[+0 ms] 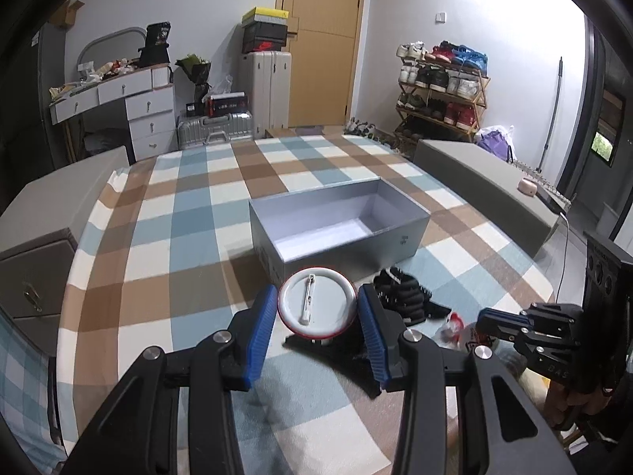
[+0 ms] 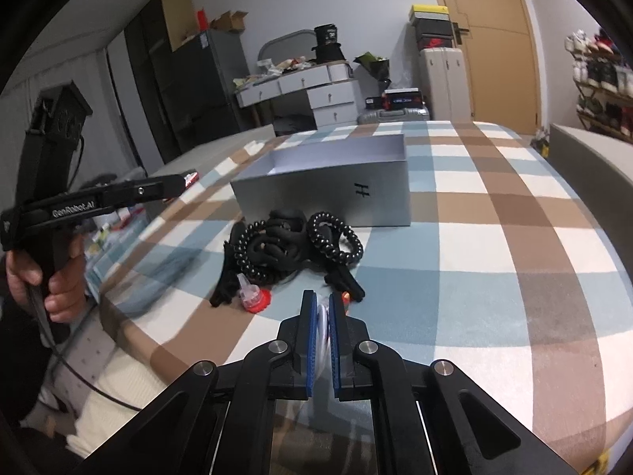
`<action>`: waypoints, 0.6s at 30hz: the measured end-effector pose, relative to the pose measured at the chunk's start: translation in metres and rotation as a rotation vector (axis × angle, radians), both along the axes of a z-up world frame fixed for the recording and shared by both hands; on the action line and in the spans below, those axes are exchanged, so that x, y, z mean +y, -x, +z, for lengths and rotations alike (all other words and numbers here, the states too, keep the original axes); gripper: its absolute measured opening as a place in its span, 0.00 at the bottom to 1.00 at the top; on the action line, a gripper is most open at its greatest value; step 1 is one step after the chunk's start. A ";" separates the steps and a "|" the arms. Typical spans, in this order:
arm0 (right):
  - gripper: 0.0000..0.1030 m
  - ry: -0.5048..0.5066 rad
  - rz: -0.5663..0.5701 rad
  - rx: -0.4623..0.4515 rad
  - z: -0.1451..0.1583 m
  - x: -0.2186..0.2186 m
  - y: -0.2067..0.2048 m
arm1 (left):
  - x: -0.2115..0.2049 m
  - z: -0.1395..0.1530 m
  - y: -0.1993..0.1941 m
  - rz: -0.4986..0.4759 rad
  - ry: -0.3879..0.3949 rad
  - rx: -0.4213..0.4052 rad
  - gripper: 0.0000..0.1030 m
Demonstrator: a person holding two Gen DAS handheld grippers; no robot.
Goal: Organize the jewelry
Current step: 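Release the plain badge into the box while the right gripper drops the flag badge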
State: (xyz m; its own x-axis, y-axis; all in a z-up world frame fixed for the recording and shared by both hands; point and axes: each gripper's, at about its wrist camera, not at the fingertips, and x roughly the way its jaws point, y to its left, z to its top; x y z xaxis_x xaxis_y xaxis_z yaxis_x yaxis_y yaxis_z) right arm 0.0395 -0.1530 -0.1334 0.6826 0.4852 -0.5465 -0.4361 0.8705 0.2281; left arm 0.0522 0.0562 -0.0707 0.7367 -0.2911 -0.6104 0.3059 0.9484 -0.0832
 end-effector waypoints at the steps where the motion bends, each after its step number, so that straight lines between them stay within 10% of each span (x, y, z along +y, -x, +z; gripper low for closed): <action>1: 0.05 -0.021 -0.004 -0.002 0.002 -0.003 0.000 | 0.000 0.003 0.000 -0.005 0.003 -0.007 0.35; 18: 0.05 -0.237 0.067 -0.090 0.094 0.006 -0.096 | -0.018 0.016 -0.059 -0.016 -0.015 -0.047 0.35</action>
